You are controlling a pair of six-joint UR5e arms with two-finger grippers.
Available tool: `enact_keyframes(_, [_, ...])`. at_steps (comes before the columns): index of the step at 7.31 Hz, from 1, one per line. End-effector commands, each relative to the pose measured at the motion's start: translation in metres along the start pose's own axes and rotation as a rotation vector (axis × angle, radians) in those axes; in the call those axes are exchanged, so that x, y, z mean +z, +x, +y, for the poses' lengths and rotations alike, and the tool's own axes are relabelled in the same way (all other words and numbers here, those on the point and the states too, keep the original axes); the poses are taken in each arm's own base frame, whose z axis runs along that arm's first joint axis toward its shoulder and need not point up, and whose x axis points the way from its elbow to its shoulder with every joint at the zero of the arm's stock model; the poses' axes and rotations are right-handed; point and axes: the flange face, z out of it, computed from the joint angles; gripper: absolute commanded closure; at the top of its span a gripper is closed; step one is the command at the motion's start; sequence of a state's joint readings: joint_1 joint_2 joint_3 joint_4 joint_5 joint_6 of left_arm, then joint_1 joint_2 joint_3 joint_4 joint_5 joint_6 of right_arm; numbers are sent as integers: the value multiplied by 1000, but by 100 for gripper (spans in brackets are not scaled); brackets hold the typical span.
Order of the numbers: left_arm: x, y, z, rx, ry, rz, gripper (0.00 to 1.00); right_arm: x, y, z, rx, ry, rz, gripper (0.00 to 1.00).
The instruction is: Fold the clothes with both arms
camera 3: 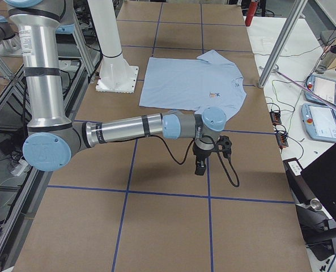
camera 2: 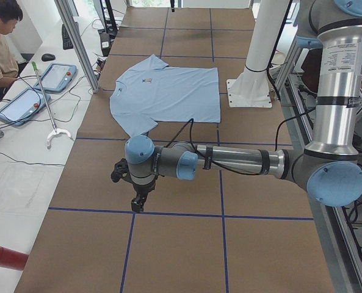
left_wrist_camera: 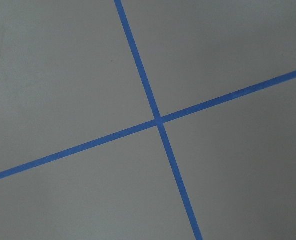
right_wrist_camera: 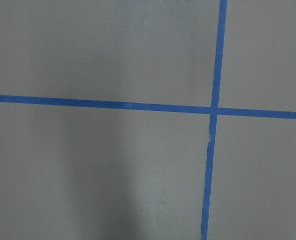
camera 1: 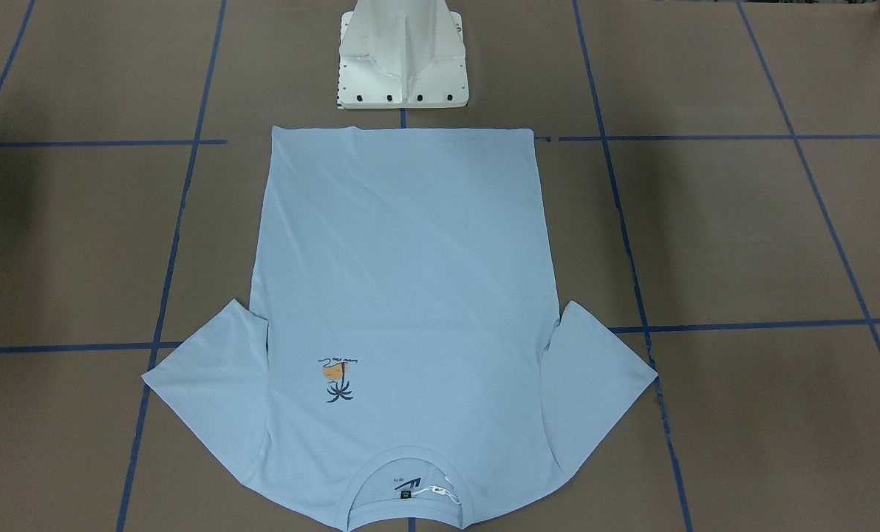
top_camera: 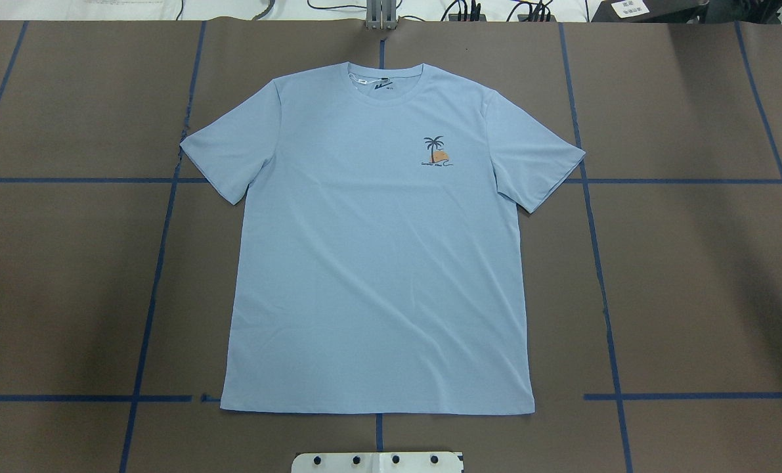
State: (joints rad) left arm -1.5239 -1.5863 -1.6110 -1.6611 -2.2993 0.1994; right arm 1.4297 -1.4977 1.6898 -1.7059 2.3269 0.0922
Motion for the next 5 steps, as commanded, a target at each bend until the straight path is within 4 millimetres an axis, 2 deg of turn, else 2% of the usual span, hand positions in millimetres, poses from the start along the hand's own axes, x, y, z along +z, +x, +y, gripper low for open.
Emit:
enact_keyframes(1, [0,4,2,16,23,14,0,-4,-4,-1,-7,9,-1,0])
enact_keyframes(4, [4,9,3,27,27,46,0,-13,-20,-8,-81,78,-9,0])
enact_keyframes(5, [1,13,0,45,48,61,0,-1,-39,-13,-120,109,-16,0])
